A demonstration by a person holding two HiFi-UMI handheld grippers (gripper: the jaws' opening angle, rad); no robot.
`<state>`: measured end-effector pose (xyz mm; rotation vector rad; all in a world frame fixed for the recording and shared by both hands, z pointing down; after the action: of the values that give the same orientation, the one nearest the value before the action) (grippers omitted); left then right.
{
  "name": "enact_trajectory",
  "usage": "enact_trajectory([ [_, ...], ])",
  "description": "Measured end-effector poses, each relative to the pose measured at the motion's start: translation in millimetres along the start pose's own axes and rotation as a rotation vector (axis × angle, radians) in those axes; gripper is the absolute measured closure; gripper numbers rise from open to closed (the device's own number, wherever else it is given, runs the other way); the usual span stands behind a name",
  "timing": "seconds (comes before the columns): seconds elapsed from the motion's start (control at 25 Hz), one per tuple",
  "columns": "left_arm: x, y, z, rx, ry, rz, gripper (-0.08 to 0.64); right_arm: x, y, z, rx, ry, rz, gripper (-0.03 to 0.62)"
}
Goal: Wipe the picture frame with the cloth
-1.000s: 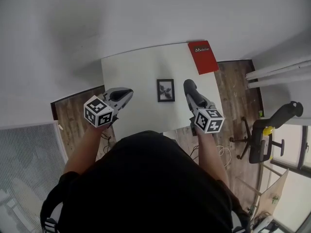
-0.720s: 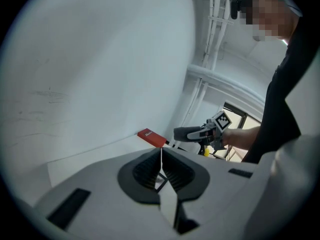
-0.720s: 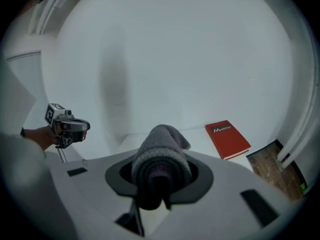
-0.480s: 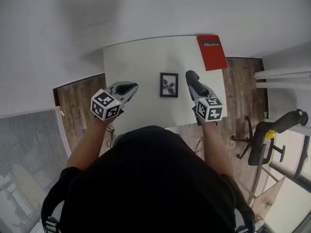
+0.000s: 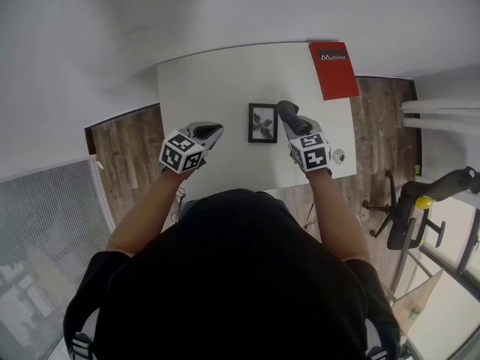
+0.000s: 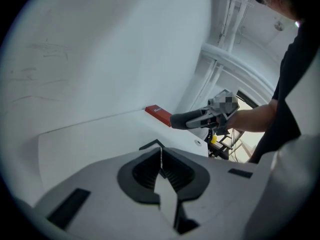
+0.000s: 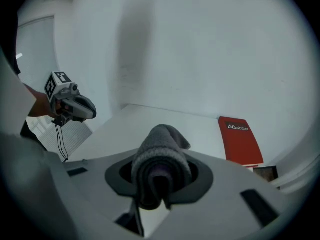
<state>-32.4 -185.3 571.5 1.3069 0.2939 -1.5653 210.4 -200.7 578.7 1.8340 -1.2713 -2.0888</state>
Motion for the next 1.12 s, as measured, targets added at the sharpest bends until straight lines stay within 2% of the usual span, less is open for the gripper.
enact_trajectory([
  [0.16,-18,22,3,0.005,0.007,0.031,0.543,-13,21,0,0.021,-0.032,0.053,0.483],
  [0.24,-28,34,2,-0.003,0.016,0.056,0.494,-19,29,0,0.031,-0.042,0.073,0.482],
  [0.44,-54,60,7,-0.013,0.044,0.152,0.448,-27,48,2,0.062,-0.061,0.107,0.482],
  [0.76,-94,96,4,-0.041,0.203,0.262,0.379,-35,64,3,0.094,-0.093,0.136,0.482],
  [1.12,-115,123,-15,-0.078,0.280,0.279,0.323,-34,81,11,0.131,-0.172,0.135,0.483],
])
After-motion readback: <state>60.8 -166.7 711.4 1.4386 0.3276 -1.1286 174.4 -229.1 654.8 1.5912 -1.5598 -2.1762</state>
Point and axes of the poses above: the fingertips, and each gripper's own axes: y forward along the fingers, z to its left, x out of its top, the point moved 4 cm from there along -y, backward along the fingers, and after that the axes turned 12 degrees about -z, right-handed, at the moved point
